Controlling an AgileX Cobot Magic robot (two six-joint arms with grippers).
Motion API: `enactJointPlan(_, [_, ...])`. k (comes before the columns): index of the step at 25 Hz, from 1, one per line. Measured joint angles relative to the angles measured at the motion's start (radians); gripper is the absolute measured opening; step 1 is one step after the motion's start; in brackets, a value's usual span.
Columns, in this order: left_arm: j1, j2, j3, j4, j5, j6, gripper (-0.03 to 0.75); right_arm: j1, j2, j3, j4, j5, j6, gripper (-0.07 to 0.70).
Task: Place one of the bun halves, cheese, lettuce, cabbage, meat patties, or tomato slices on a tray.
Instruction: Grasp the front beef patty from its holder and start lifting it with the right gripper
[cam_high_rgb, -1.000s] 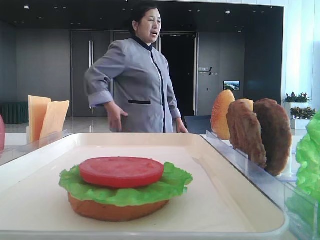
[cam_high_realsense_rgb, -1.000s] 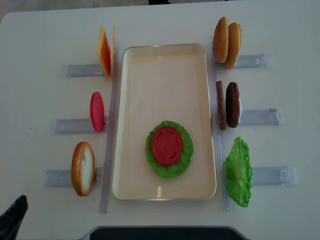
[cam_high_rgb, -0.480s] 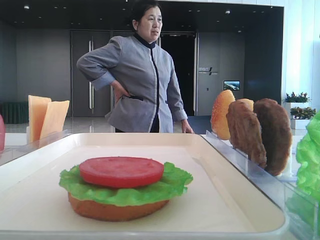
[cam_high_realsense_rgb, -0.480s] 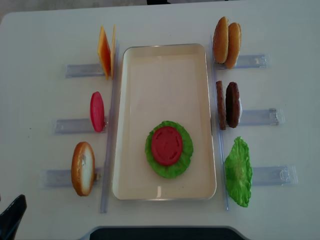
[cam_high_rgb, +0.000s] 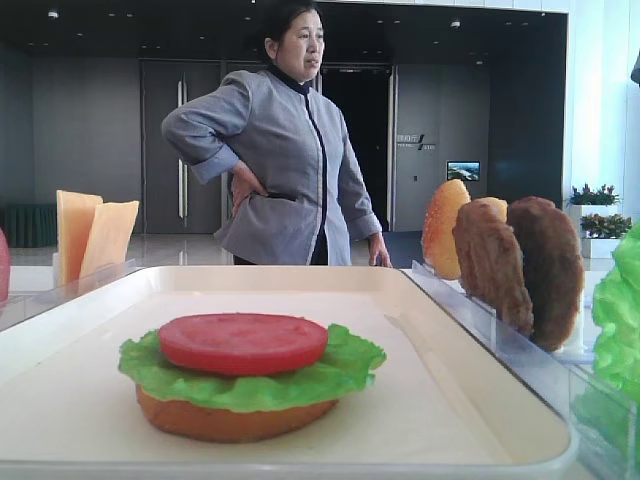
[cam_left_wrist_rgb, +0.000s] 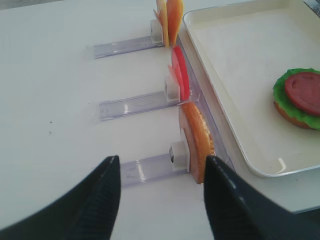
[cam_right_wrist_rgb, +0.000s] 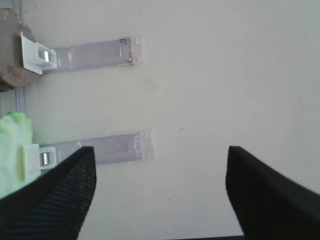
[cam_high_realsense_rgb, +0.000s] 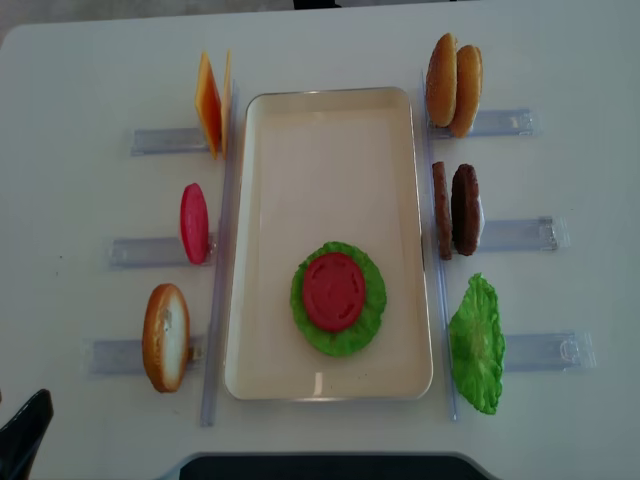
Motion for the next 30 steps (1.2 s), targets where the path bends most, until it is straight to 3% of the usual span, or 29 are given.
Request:
enactJointPlan(10, [0.000,0.000,0.000,0.000,0.000,0.000,0.408,0.000,0.177,-0.089,-0.037,-0.034,0.008,0.514])
enactJointPlan(25, [0.000,0.000,0.000,0.000,0.000,0.000,0.408,0.002,0.370,-0.218,-0.062,-0.027,0.012,0.514])
enactJointPlan(30, [0.000,0.000,0.000,0.000,0.000,0.000,0.408,0.082,0.370,-0.218,-0.076,-0.024,0.067,0.514])
